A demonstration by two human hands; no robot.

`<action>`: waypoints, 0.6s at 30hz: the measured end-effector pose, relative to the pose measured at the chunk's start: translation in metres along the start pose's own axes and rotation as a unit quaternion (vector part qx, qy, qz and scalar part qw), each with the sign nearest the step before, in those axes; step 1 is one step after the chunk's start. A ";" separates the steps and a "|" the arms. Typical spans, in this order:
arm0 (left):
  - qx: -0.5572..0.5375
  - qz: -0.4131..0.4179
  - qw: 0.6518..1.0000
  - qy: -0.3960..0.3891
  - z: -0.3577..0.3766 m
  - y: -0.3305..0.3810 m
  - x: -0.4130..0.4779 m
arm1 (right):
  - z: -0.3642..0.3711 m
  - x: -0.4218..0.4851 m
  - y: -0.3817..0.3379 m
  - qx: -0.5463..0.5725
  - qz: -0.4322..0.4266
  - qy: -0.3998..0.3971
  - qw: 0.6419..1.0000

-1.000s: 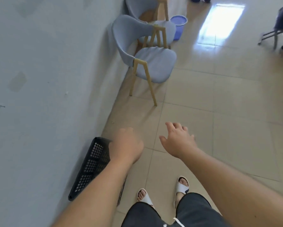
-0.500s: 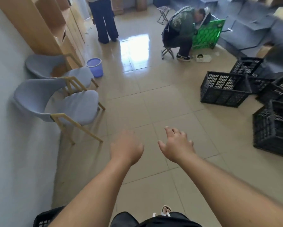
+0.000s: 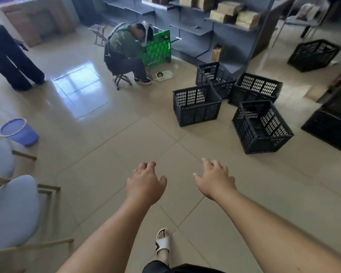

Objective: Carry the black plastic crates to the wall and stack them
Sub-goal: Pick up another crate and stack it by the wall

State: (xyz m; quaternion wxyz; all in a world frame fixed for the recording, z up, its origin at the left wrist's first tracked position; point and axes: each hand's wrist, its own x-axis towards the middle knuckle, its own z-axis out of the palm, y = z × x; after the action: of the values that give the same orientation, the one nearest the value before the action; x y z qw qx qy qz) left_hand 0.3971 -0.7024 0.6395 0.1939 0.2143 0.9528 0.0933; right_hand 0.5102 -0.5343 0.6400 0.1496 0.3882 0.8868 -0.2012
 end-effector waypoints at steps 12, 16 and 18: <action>0.046 0.154 0.985 -0.065 -0.043 0.098 0.178 | -0.073 0.118 0.023 0.100 0.184 0.053 0.976; 0.055 0.197 0.976 -0.080 -0.041 0.156 0.225 | -0.096 0.162 0.054 0.122 0.226 0.062 0.964; 0.060 0.209 0.973 -0.080 -0.040 0.187 0.250 | -0.110 0.191 0.071 0.128 0.235 0.068 0.961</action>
State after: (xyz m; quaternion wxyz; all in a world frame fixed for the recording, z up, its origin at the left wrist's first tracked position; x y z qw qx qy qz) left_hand 0.2418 -0.4282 0.6422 0.2326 0.4265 0.8722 0.0570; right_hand 0.4269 -0.3187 0.6385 0.0809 0.6144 0.7456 -0.2451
